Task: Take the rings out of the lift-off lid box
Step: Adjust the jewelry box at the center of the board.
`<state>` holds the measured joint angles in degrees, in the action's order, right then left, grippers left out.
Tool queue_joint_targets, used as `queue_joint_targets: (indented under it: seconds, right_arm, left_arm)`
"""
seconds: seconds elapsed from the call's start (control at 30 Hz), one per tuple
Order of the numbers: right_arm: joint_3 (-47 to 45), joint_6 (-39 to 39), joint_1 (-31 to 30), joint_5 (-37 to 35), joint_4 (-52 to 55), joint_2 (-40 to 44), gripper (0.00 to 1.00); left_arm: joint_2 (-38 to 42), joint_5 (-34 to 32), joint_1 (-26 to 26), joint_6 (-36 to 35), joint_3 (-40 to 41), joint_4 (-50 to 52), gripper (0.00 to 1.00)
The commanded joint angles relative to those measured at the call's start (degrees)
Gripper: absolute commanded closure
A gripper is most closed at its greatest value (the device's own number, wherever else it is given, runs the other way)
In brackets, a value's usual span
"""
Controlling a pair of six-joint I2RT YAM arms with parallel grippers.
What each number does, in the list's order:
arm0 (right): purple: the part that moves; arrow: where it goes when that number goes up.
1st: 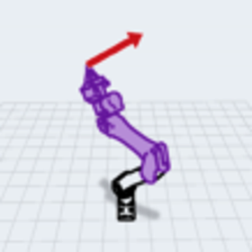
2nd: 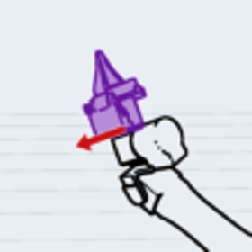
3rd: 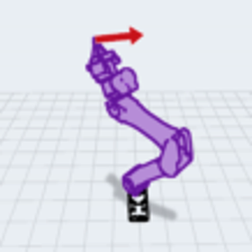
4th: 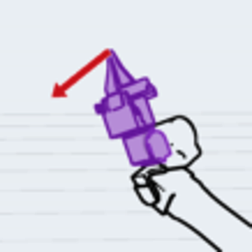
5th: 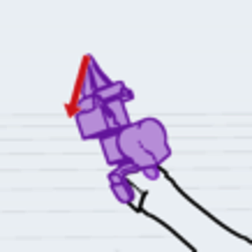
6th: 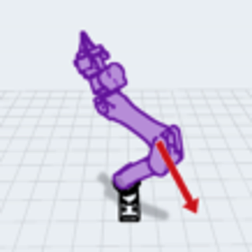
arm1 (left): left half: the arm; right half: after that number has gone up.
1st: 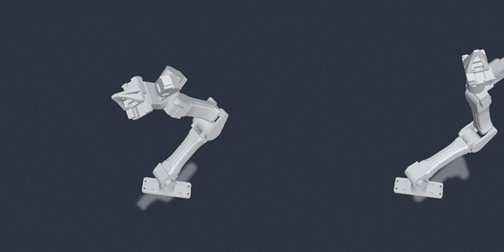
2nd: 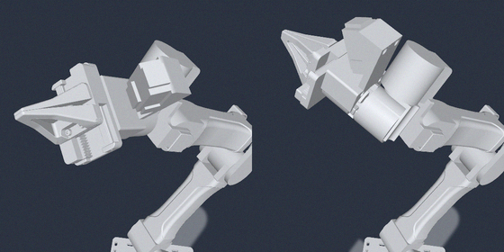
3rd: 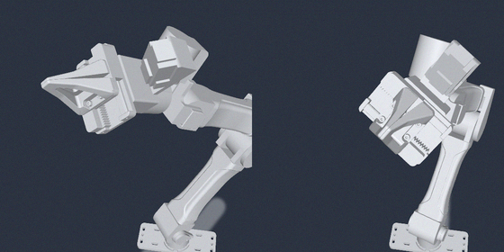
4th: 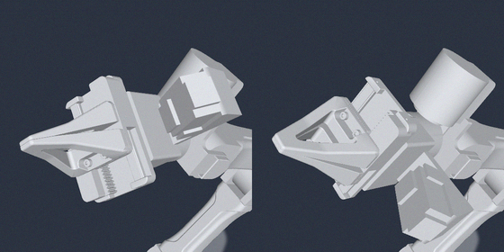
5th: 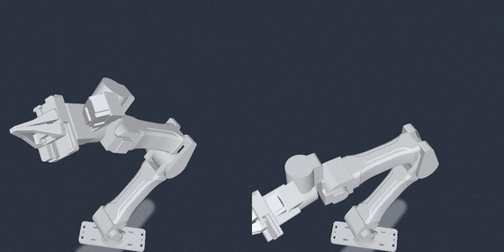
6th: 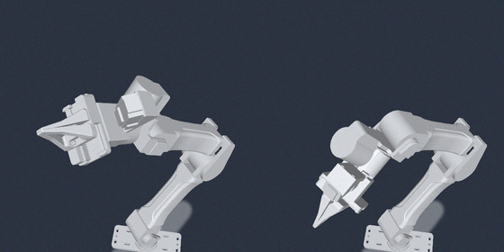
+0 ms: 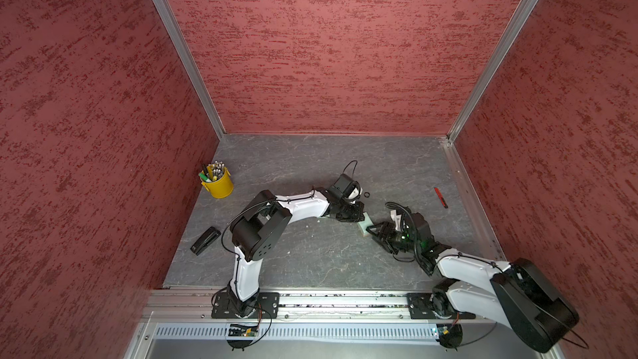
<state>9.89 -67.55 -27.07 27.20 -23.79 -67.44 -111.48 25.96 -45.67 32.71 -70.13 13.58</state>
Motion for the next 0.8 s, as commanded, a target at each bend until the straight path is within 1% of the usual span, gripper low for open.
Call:
queue_joint_targets:
  seconds: [0.0,0.33,0.47,0.6,0.7,0.77]
  right_arm:
    - [-0.5,-1.2,-0.2,-1.2,-2.8,-0.3,0.44]
    - [-1.1,-1.2,-0.3,-2.2,-3.4,-0.7,0.54]
    - [-2.0,-1.6,-0.3,-2.3,-4.1,-1.1,0.53]
    - [-2.6,-1.9,-0.2,-2.6,-4.4,-1.1,0.51]
    - [-1.8,-0.3,-0.3,-2.5,-1.1,-0.1,0.51]
    - [0.7,3.8,-0.3,-3.0,6.8,1.9,0.51]
  left_arm:
    - [-1.0,1.0,-0.5,0.7,1.6,-1.2,0.93]
    - [-0.8,1.8,-1.6,2.1,3.1,-2.6,0.93]
    - [-0.5,1.9,-1.8,2.4,3.7,-2.7,0.93]
    - [-0.7,1.7,-1.9,2.6,3.9,-2.9,0.93]
    - [-1.0,0.5,-1.9,2.4,4.0,-2.7,0.93]
    - [-1.1,-1.0,-2.2,1.6,3.7,-1.3,0.93]
